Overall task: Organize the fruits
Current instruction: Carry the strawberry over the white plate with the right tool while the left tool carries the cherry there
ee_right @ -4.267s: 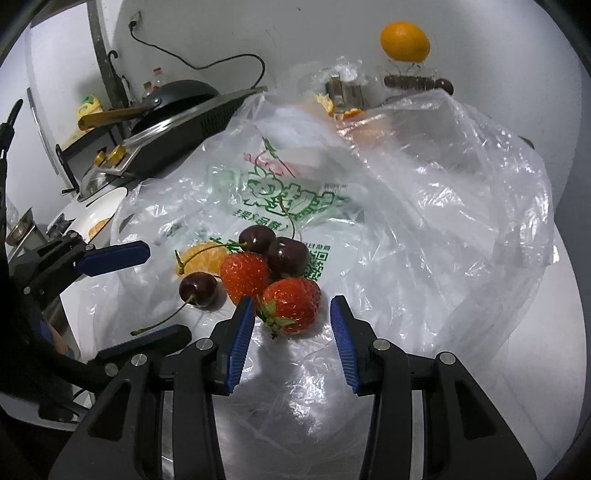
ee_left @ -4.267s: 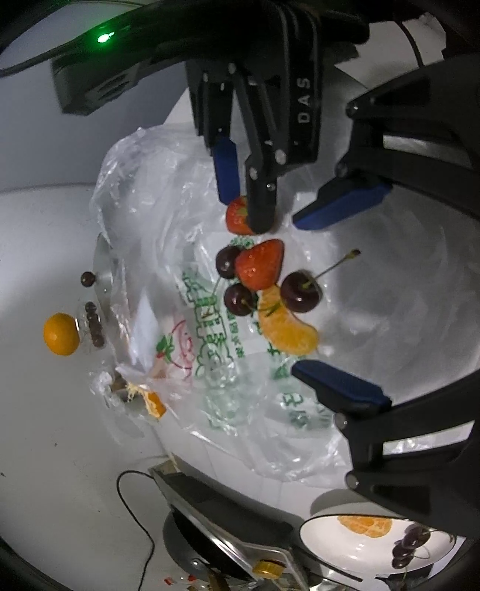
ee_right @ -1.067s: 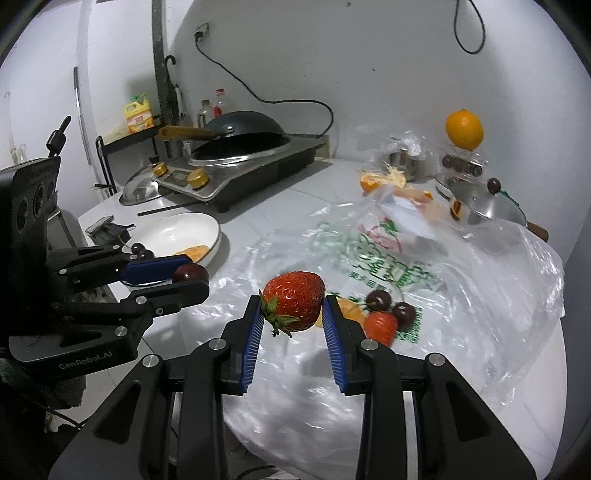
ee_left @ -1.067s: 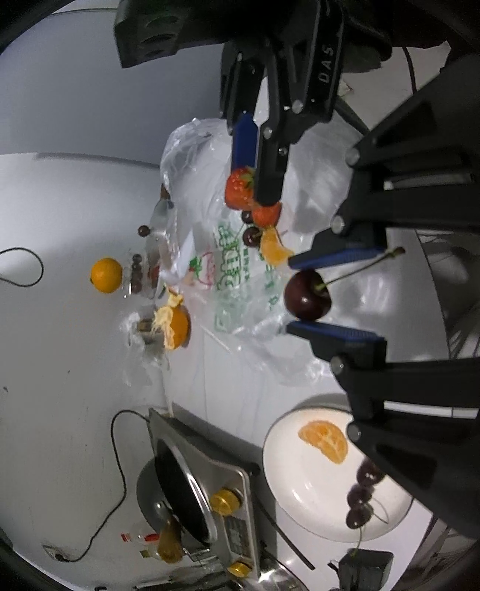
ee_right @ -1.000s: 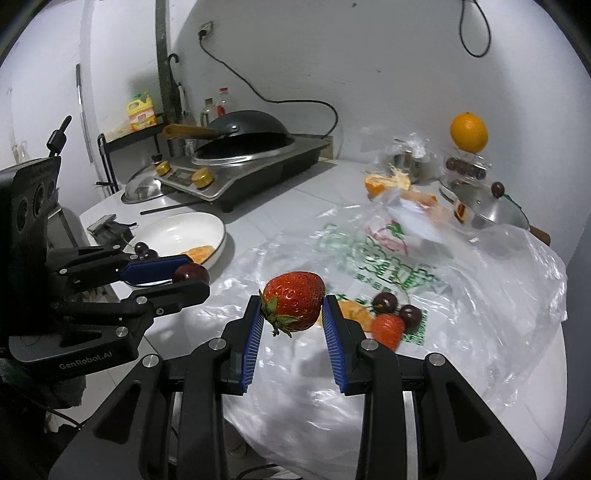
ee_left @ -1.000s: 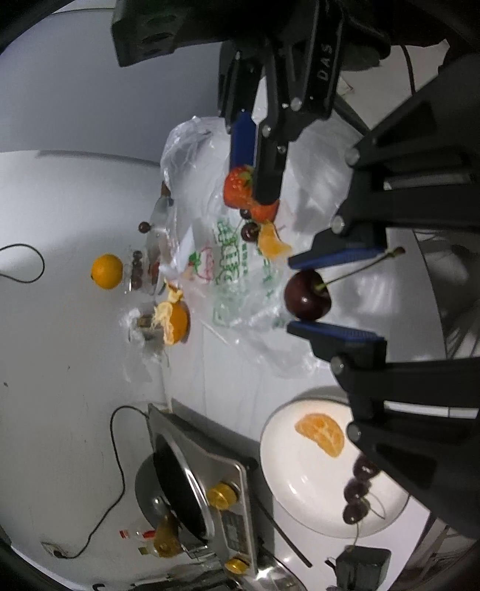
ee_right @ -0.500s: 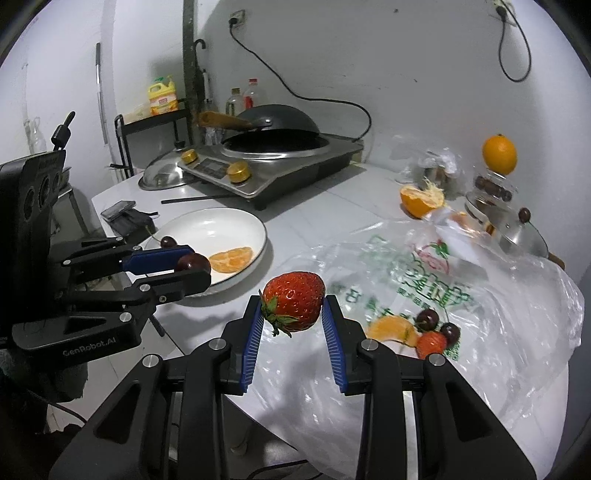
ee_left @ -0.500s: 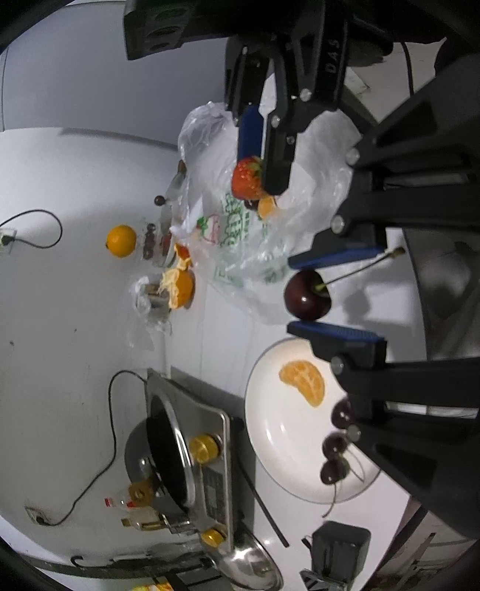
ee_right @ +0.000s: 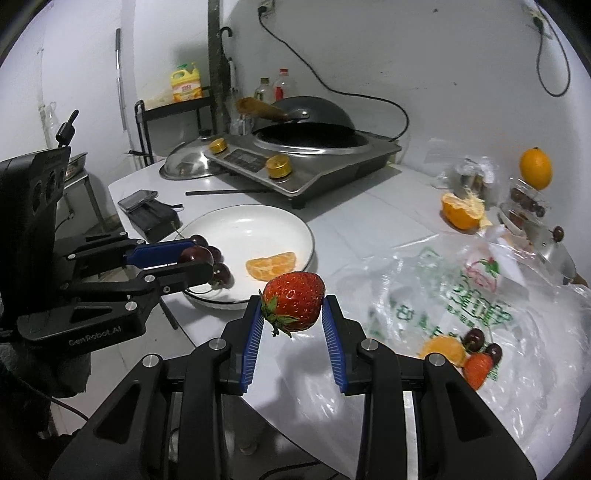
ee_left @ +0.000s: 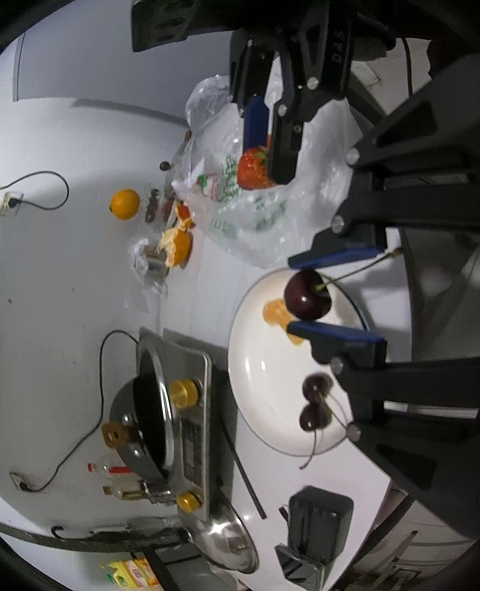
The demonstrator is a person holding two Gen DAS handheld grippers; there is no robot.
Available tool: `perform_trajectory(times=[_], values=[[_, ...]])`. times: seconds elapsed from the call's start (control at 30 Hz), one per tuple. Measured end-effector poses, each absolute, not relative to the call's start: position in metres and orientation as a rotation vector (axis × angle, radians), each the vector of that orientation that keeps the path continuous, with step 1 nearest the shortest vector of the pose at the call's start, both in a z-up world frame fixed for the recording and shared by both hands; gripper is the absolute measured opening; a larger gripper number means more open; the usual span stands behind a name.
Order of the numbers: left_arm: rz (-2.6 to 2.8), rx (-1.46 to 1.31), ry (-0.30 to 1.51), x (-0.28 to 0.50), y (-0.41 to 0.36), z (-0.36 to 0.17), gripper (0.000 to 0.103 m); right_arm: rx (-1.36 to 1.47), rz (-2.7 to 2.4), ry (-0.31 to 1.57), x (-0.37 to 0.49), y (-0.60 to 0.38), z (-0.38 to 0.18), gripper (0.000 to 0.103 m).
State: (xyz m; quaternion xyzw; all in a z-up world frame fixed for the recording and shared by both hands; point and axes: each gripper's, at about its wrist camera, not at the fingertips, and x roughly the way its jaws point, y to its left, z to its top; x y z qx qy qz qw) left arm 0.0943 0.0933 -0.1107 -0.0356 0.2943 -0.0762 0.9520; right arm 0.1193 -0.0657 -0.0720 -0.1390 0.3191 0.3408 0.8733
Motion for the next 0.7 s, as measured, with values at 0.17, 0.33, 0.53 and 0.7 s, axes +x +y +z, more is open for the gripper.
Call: perform_trajectory(times=[0.17,0.33,0.53,0.7], values=[[-0.124,-0.087,0.603,0.097,0.109,-0.117,0.029,-0.299,0.727,0.677,0.124,-0.053,-0.076,0.035],[-0.114,-0.092,0.606,0.103,0.12,-0.12,0.029,-0.301,0.738,0.69,0.132,-0.043,-0.081,0.035],[-0.087,-0.09,0.619,0.113,0.132,-0.128,0.029,-0.309,0.757,0.703,0.14,-0.031,-0.086,0.035],[-0.074,-0.1,0.642,0.118,0.139,-0.137,0.029,-0.315,0.769,0.708,0.145,-0.021,-0.089,0.035]])
